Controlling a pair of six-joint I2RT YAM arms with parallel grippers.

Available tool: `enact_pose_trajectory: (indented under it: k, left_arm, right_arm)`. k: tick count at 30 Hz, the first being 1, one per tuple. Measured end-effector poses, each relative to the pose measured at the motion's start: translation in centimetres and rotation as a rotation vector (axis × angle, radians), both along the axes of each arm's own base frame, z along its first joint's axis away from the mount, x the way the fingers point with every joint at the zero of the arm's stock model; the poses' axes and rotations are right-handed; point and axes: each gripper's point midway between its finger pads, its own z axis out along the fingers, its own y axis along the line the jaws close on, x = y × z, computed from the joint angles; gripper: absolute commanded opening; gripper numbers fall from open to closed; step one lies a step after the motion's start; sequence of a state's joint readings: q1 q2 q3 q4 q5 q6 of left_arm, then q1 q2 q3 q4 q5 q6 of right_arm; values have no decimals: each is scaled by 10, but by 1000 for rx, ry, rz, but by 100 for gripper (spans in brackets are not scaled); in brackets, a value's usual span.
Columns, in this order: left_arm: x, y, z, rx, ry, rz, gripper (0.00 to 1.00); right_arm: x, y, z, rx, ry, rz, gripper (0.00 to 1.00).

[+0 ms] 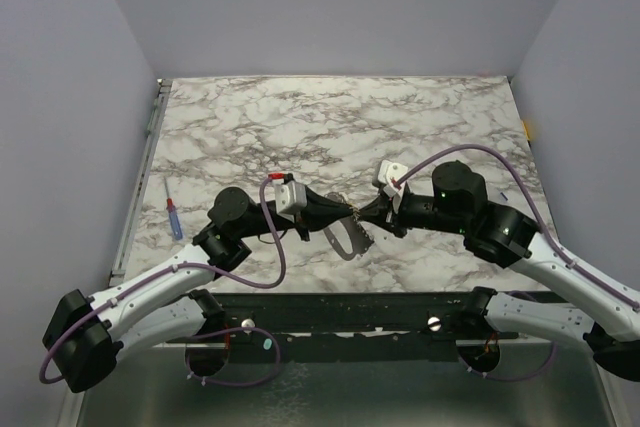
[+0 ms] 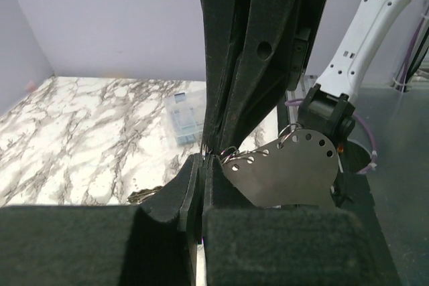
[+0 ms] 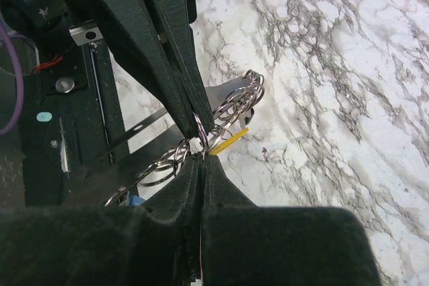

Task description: Put the keys on the keyring

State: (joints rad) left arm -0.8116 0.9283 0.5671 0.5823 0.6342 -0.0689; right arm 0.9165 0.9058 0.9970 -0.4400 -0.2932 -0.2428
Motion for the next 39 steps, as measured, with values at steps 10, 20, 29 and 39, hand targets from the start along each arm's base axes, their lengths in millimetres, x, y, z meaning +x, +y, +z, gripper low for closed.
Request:
enact_pose_trajectory:
  k: [10, 20, 29, 39]
  left_arm:
    - [2, 2, 8, -54, 18, 19, 0]
    - [0, 4, 14, -78, 5, 18, 0]
    - [-4, 5, 16, -83, -5, 2, 0]
    - [-6, 6, 18, -90, -8, 0, 0]
  right_arm:
    - [0, 9, 1, 41, 28, 5, 19]
    - [-4, 1, 11, 59, 0, 2, 38]
    - [-12, -2, 36, 97, -42, 39, 40]
    - [-12, 5, 33, 81, -28, 66, 36]
